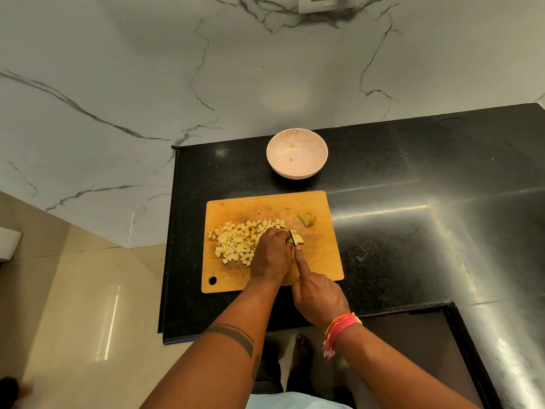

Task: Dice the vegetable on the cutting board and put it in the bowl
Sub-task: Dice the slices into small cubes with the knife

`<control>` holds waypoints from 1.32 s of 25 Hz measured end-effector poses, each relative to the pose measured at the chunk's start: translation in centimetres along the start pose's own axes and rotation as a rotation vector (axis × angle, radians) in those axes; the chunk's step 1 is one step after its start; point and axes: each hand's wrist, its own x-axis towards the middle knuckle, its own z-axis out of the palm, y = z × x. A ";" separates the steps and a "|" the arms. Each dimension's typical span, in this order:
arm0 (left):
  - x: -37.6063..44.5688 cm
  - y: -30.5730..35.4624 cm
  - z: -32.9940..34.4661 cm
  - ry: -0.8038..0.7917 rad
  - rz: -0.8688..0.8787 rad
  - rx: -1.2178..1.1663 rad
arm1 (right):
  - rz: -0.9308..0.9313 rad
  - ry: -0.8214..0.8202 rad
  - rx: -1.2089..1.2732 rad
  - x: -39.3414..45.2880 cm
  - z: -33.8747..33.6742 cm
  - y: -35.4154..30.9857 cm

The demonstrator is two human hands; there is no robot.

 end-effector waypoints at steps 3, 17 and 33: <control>0.2 0.1 0.0 -0.009 -0.010 0.006 | 0.013 -0.022 -0.012 -0.4 0.3 0.4; -0.3 -0.6 -0.5 -0.004 -0.048 -0.020 | -0.001 -0.002 0.011 -0.7 -0.3 -0.2; -0.1 0.4 -0.7 0.070 -0.079 0.045 | 0.073 0.064 0.091 -2.4 -0.6 2.5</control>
